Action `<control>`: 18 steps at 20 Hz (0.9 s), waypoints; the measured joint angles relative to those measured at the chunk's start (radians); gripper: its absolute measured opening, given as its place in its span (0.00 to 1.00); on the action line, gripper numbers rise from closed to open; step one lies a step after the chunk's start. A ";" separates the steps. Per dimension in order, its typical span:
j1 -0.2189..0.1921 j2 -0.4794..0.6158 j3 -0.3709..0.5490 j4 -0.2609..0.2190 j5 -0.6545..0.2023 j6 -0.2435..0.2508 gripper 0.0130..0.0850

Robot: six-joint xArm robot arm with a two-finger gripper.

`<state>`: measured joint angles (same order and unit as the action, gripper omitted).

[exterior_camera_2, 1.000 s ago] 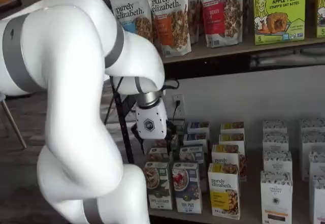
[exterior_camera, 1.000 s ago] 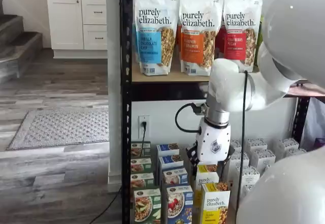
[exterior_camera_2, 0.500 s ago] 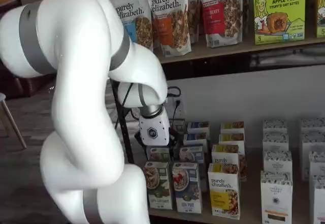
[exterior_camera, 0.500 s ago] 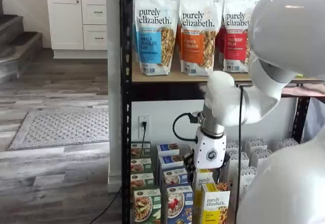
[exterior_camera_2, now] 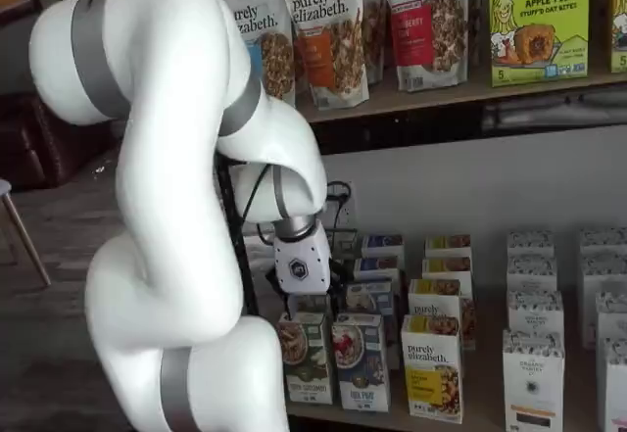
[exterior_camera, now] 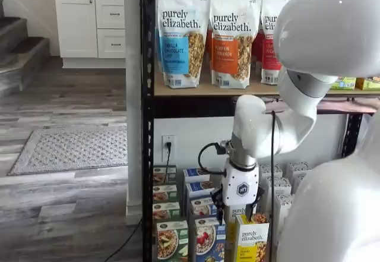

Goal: Pick up the blue and white box that is on the bottom shelf, the second box from the left

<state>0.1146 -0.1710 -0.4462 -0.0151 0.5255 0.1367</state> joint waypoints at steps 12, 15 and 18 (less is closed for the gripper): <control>0.021 0.160 -0.060 0.115 -0.104 -0.086 1.00; 0.015 0.208 -0.090 0.128 -0.129 -0.104 1.00; 0.005 0.260 -0.125 0.126 -0.149 -0.114 1.00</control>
<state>0.1192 0.0892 -0.5716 0.1108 0.3765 0.0229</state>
